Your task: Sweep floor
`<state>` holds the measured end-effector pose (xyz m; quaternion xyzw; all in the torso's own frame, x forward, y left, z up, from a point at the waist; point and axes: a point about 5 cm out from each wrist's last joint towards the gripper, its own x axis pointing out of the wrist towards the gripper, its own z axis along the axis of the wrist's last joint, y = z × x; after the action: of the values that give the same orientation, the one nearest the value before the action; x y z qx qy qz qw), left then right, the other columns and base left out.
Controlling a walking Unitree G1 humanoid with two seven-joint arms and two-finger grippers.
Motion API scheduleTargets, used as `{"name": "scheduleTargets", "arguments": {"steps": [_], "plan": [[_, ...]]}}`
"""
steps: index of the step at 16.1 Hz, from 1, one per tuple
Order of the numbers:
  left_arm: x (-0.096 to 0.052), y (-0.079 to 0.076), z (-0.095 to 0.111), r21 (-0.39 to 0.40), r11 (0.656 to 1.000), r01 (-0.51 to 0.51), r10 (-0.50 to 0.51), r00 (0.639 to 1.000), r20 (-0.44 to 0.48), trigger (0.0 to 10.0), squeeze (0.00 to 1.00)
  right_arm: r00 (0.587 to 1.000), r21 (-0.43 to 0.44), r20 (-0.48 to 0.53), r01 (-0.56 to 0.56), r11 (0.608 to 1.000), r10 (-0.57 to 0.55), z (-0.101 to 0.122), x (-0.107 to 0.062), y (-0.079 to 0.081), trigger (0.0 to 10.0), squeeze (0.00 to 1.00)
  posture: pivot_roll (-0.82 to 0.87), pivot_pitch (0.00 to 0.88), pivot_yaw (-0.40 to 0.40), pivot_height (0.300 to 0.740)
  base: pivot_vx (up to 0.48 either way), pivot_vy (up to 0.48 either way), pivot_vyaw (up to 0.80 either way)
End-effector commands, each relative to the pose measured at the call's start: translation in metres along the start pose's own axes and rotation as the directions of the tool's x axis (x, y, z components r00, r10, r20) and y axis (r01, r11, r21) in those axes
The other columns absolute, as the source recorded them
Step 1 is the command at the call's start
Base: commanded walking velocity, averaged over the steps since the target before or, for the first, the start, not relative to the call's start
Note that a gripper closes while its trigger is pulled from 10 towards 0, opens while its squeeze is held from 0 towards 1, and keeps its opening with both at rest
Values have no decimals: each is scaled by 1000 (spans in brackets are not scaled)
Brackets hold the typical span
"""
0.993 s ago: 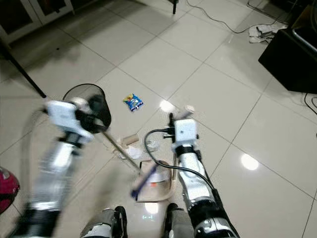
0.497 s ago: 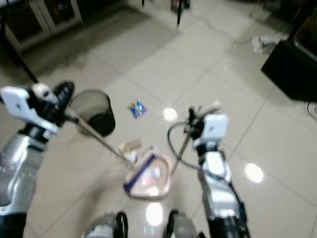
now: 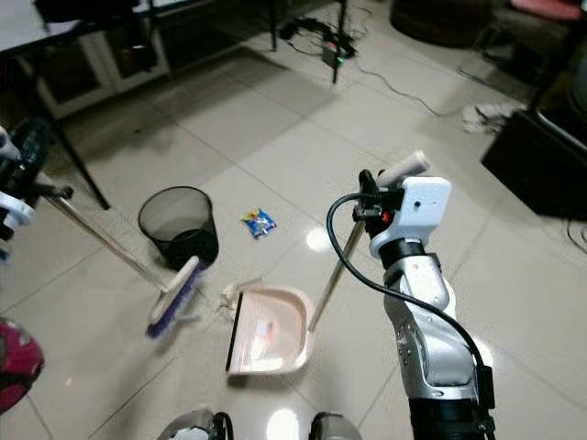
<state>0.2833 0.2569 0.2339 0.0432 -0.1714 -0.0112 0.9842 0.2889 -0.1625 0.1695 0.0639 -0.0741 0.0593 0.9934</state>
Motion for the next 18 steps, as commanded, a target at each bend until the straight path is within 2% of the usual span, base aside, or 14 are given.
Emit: {"name": "scheduleTargets", "arguments": {"steps": [1, 4, 7, 9, 10, 14, 18], "plan": [[6, -1, 21, -25, 1000, 3, -1, 997, 82, 10000, 0, 999, 14, 38, 1, 1000, -2, 12, 3, 0, 10000, 0, 49, 42, 10, 740, 0, 0, 0], [7, 4, 20, 11, 1000, -21, 20, 998, 52, 10000, 0, 1000, 14, 8, 17, 1000, -17, 10, 2, 0, 10000, 0, 52, 50, 13, 740, 0, 0, 0], [0, -4, -5, 89, 995, -33, 39, 997, -63, 10000, 0, 996, -39, 4, 85, 996, -85, 6, -1, -4, 10000, 0, 43, 48, 19, 740, 0, 0, 0], [-7, -22, -27, 111, 994, -18, 31, 992, -120, 10000, 0, 990, -55, 0, 144, 988, -144, 1, 0, -6, 10000, 0, 32, 47, 19, 740, 0, 0, 0], [-11, -37, -37, 130, 991, 8, 11, 990, -144, 10000, 0, 986, -66, 8, 164, 984, -164, -1, 0, -6, 10000, 0, 29, 45, 15, 740, 0, 0, 0], [-16, -78, -50, 140, 989, 51, -30, 988, -150, 10000, 0, 990, -49, -25, 138, 989, -140, -14, 0, 6, 10000, 0, 33, 44, 10, 740, 0, 61, 0], [-13, -86, -53, 147, 988, 51, -30, 989, -143, 10000, 0, 989, -38, -65, 132, 991, -134, -25, -3, 12, 10000, 0, 29, 41, 16, 740, 0, 382, 0]]}}
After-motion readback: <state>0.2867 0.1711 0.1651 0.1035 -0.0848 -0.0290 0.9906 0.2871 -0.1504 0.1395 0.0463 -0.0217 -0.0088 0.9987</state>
